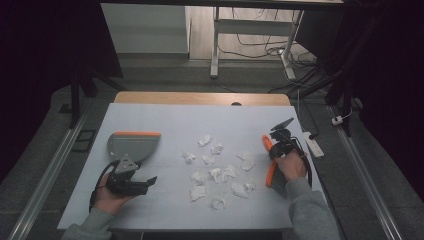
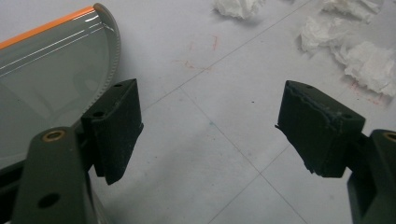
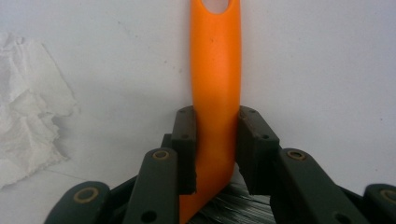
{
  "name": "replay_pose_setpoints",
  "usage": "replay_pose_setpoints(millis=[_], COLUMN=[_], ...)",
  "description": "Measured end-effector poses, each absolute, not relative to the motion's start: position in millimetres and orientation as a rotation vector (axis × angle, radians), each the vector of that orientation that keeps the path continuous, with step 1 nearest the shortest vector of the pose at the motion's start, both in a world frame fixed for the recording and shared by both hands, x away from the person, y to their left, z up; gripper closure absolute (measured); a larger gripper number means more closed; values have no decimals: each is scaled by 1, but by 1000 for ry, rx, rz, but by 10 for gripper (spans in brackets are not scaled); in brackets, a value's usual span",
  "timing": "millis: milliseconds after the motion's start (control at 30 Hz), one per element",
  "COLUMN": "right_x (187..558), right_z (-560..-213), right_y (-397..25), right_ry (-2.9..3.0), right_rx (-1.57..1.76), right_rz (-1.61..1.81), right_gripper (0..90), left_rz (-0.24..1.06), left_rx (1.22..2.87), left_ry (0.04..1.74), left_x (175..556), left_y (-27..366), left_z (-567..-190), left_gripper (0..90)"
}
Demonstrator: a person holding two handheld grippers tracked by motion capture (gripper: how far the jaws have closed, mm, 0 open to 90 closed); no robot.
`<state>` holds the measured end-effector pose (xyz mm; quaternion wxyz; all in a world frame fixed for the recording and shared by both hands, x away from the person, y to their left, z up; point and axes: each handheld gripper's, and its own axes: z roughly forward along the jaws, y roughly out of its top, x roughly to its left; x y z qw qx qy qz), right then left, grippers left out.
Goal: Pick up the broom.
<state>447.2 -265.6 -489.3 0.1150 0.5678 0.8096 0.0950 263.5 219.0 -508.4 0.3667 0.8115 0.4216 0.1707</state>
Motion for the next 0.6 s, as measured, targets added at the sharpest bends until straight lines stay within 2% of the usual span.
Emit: replay_pose_setpoints(millis=[300,600], right_x=[440,412], right_z=[-487,-450], right_y=[-272,-300], right_ry=[2408,2305], right_rx=[1557,1509], right_rz=[351,671], right_gripper=[708,710], left_rz=[438,436], left_rx=[2078,2083], left_ry=[1094,1105], left_x=[264,266], left_y=[220,219], left_z=[-509,-510], left_gripper=[227,227])
